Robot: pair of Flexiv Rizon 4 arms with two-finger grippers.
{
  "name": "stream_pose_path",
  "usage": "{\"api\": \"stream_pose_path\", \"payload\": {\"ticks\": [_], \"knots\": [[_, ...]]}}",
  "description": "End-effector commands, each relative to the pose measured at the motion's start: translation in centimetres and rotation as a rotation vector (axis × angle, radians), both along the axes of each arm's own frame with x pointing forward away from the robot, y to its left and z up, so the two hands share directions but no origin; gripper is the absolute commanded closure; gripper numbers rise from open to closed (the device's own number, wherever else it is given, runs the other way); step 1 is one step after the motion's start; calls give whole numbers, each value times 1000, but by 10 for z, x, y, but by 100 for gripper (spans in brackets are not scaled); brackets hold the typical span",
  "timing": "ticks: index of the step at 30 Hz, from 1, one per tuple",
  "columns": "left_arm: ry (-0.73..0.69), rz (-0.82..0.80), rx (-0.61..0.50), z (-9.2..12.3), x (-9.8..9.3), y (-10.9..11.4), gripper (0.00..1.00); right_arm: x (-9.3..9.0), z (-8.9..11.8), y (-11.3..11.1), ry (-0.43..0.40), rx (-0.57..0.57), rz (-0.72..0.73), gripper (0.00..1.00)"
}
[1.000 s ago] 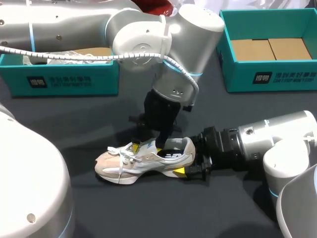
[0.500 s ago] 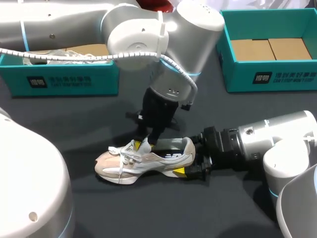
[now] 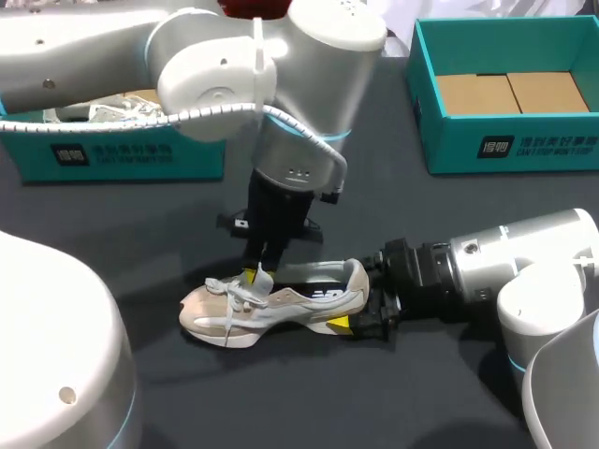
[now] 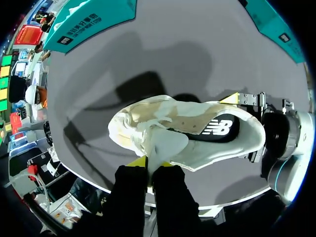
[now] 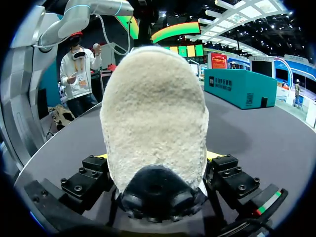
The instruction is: Take the shoe out of the shoebox, open the shoe tongue, remove and reinsert the insole, then place the shoe into the shoebox
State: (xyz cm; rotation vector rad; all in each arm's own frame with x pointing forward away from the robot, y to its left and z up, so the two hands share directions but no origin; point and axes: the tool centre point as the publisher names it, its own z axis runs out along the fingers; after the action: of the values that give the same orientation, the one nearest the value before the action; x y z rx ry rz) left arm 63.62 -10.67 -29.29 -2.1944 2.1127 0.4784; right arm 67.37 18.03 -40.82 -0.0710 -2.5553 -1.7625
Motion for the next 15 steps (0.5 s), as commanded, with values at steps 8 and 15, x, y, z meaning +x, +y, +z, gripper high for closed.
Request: {"api": "stream_pose_path", "payload": {"ticks": [8,15], "knots": [[-20,104,-321,0,-6,65,100,0,0,2,0,-3,-2,100],[22,152,-352,-21,-1,76,100,0,0,2,0,-3,-2,100]]}}
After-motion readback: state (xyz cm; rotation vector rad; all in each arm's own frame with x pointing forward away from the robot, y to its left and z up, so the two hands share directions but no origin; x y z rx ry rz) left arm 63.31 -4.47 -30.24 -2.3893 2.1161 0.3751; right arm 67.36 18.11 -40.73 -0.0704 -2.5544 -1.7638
